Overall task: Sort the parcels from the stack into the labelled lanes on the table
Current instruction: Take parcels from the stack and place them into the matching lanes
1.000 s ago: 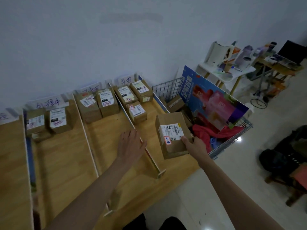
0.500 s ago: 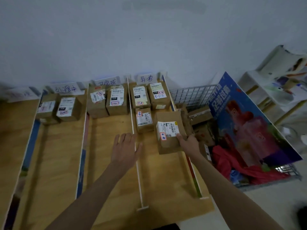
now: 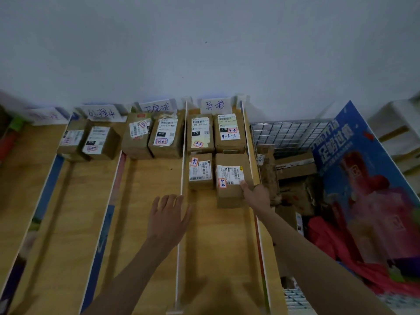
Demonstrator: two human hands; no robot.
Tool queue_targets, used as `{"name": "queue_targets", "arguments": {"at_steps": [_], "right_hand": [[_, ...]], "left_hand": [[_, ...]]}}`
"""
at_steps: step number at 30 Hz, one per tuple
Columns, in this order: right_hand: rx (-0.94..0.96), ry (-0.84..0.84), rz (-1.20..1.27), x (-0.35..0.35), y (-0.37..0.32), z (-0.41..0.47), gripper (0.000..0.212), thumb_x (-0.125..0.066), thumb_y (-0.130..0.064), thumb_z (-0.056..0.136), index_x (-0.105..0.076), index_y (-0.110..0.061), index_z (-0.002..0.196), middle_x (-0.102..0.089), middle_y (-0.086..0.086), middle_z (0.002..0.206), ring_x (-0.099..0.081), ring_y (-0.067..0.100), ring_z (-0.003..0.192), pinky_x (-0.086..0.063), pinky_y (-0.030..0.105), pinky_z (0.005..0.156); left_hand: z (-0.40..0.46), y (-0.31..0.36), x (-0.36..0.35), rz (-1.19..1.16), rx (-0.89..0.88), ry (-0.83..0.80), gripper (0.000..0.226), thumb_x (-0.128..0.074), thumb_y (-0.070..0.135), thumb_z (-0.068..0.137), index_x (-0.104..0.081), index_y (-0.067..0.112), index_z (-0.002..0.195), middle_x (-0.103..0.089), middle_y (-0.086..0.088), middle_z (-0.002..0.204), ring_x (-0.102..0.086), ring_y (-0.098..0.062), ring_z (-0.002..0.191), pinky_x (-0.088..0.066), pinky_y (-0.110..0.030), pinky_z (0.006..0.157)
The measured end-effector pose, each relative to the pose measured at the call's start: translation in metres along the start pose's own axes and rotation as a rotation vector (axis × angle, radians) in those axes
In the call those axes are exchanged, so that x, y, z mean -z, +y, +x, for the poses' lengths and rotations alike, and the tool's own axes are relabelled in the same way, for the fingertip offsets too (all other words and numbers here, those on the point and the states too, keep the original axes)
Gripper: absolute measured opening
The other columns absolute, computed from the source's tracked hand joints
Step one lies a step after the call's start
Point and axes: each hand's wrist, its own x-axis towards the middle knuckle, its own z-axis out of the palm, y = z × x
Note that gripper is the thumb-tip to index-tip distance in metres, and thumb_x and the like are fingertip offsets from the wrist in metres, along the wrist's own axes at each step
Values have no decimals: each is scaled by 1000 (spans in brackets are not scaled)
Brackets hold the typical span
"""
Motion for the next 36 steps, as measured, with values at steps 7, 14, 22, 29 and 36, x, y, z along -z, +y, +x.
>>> {"name": "queue_targets", "arguments": {"at_steps": [7,14,22,29,36], "right_hand": [[-45,-19,-55,8,-49,-13,83,-55,-64,88,-44,2,137,-40,20,139,-51,36,121,-46,42,100],[-70,28,-94,5,-56,-11,78,-59,-49,94,-30,3,144,-39,25,146,-42,40,134,-41,47,106],[28,-30,-139,28,-71,-39,58,-54,-42,98,-46,2,134,-59,18,127,-59,34,115,-52,39,91],[629,101,-547,9,-120,-124,45,-43,-40,102,-47,-13,138,-50,11,138,-46,29,128,-41,42,102],[1053,185,-718,-65,-146,-216,43,-45,-35,100,-49,-19,140,-45,10,148,-41,32,138,-35,48,111]], "left_hand": [[-1,-6,-8,28,35,-27,60,-29,52,93,-69,14,116,-68,-5,116,-62,-25,112,-37,-47,107],[3,-5,-3,52,24,-29,62,-29,52,91,-70,12,114,-69,-6,112,-63,-26,108,-30,-44,105],[11,-12,25,16,51,-26,66,-18,55,95,-55,18,135,-56,-3,136,-49,-23,127,-25,-44,116],[-14,-55,54,-59,142,119,48,-45,47,99,-58,15,132,-57,-5,136,-52,-25,126,-35,-44,110],[-87,-140,75,-15,294,188,52,-42,48,99,-53,16,138,-51,-4,144,-44,-23,135,-30,-47,116]]}}
